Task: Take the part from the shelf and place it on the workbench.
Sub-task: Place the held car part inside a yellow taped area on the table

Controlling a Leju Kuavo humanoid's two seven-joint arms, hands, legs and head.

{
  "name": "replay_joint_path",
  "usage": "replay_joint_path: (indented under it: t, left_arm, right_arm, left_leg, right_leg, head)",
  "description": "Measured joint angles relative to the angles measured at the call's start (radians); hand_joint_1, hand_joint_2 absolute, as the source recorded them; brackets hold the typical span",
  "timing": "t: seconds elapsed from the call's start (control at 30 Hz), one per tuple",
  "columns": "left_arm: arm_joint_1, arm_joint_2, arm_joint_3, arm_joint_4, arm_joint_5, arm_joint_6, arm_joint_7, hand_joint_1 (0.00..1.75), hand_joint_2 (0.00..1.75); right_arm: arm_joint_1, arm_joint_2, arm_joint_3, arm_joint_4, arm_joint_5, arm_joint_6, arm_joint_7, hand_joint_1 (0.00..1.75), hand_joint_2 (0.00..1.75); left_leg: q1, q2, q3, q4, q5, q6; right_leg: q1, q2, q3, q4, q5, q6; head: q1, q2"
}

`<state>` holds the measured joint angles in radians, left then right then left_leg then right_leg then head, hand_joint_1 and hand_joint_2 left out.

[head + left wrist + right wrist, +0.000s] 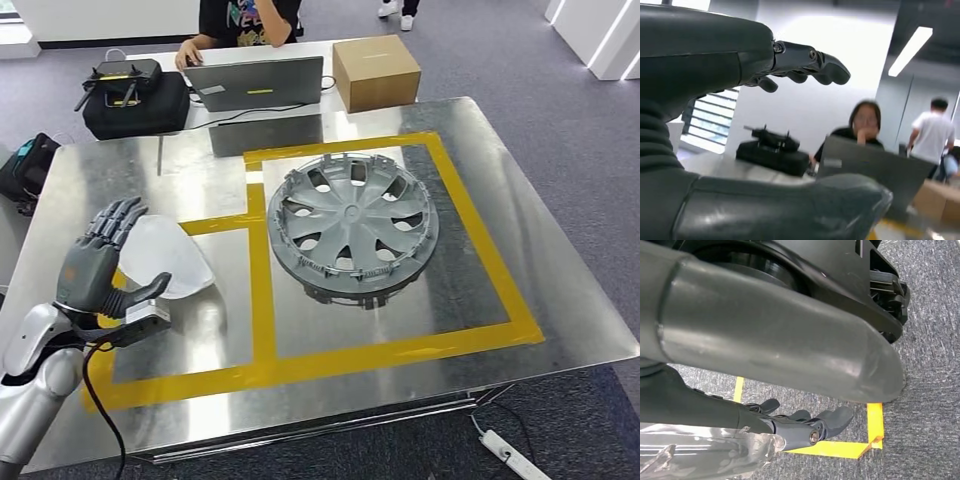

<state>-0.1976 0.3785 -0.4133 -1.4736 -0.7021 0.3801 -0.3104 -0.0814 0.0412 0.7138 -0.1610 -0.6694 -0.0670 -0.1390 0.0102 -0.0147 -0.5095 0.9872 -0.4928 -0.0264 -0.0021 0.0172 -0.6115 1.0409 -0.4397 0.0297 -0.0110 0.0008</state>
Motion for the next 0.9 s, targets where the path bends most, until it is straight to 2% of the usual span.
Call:
replay_joint_path:
  t: [0.13, 0.23, 0.37, 0.43, 0.5, 0.6, 0.7, 0.9]
  left_arm:
    - [0.042, -0.01, 0.052, -0.065, 0.006, 0.024, -0.016, 0.0, 0.0]
    - [0.07, -0.028, 0.083, -0.104, 0.05, 0.054, -0.063, 0.0, 0.0]
    - [0.127, -0.082, 0.126, -0.187, 0.278, 0.018, -0.229, 0.0, 0.0]
    - [0.168, -0.128, 0.151, -0.242, 0.426, -0.029, -0.32, 0.0, 0.0]
    - [0.213, -0.184, 0.18, -0.304, 0.56, -0.074, -0.371, 0.0, 0.0]
    - [0.269, -0.262, 0.225, -0.38, 0.699, -0.156, -0.387, 0.0, 0.0]
    - [0.303, -0.323, 0.269, -0.422, 0.758, -0.224, -0.388, 0.0, 0.0]
    - [0.328, -0.377, 0.307, -0.459, 0.768, -0.239, -0.388, 0.0, 0.0]
  right_arm:
    - [-0.001, 0.0, -0.001, 0.0, 0.0, 0.0, 0.0, 0.0, 0.0]
    - [0.0, 0.0, -0.001, 0.0, -0.001, -0.001, -0.001, 0.0, 0.0]
    - [-0.001, 0.0, -0.001, 0.0, -0.007, -0.002, -0.004, 0.0, 0.0]
    - [0.0, 0.0, -0.001, 0.0, -0.013, -0.005, -0.009, 0.0, 0.0]
    - [0.001, 0.0, -0.002, 0.0, -0.019, -0.008, -0.014, 0.0, 0.0]
    - [0.003, 0.0, -0.002, 0.0, -0.026, -0.011, -0.016, 0.0, 0.0]
    - [0.004, 0.0, -0.002, 0.0, -0.03, -0.011, -0.017, 0.0, 0.0]
    - [0.005, 0.0, -0.002, 0.0, -0.03, -0.012, -0.018, 0.0, 0.0]
  left_leg:
    - [0.0, 0.0, 0.0, 0.0, 0.0, 0.0]
    - [0.0, 0.0, 0.0, 0.0, 0.0, 0.0]
    - [0.0, 0.0, 0.0, 0.0, 0.0, 0.0]
    - [0.0, 0.0, -0.001, 0.0, -0.001, 0.0]
    - [0.0, 0.0, -0.001, 0.0, -0.001, 0.001]
    - [0.0, 0.0, -0.001, 0.0, -0.002, 0.001]
    - [0.0, 0.0, -0.002, 0.0, -0.002, 0.001]
    - [0.0, 0.0, -0.002, 0.0, -0.002, 0.001]
  right_leg:
    - [0.0, 0.0, 0.0, 0.0, 0.0, 0.0]
    - [0.0, 0.0, 0.0, 0.0, 0.0, 0.0]
    - [0.0, 0.0, 0.0, -0.001, 0.0, 0.0]
    - [0.0, 0.0, 0.0, -0.001, 0.0, 0.0]
    - [0.0, 0.001, 0.0, -0.002, 0.0, 0.0]
    - [0.0, 0.0, 0.001, -0.004, 0.0, 0.0]
    - [0.0, 0.0, 0.001, -0.004, 0.0, 0.0]
    - [0.0, 0.0, 0.002, -0.004, 0.0, 0.0]
  head:
    - [0.0, 0.0]
    - [0.0, 0.0]
    - [0.0, 0.0]
    - [0.0, 0.0]
    - [0.0, 0.0]
    - [0.0, 0.0]
    - [0.0, 0.0]
    - [0.0, 0.0]
